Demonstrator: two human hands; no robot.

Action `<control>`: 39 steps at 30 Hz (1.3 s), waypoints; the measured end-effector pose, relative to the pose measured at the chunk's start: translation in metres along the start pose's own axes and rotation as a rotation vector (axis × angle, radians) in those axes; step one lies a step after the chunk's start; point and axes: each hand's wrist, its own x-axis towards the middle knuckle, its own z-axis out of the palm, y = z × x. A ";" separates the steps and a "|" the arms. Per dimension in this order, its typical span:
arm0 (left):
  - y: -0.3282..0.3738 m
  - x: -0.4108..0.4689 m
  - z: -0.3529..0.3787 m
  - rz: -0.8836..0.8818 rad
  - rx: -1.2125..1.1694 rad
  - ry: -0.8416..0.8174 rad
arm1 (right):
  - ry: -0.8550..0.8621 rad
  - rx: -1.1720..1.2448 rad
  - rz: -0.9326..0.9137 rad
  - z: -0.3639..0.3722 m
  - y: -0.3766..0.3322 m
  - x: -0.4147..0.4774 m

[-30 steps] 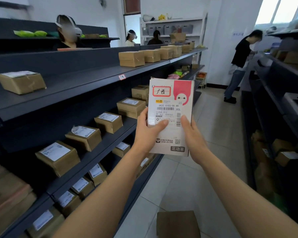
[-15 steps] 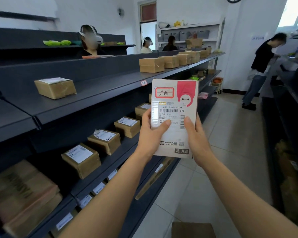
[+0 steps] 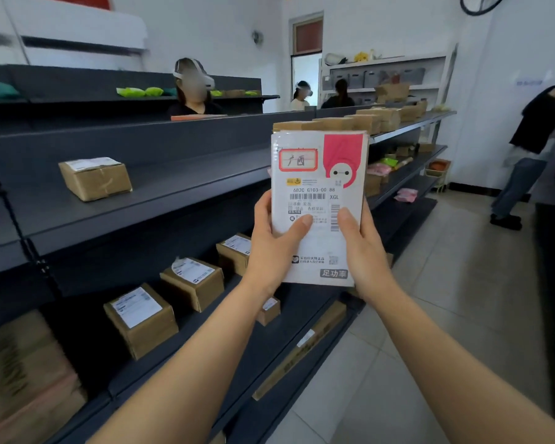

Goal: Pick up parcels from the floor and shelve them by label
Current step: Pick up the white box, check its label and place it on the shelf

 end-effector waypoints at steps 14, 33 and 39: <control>0.006 0.124 0.101 0.130 0.166 0.329 | -0.259 -0.065 -0.122 -0.067 -0.020 0.183; 0.029 0.281 0.018 0.077 0.215 0.436 | -0.456 -0.009 0.028 0.037 -0.031 0.350; 0.019 0.313 -0.009 -0.074 0.209 0.426 | -0.362 0.040 0.175 0.075 -0.008 0.381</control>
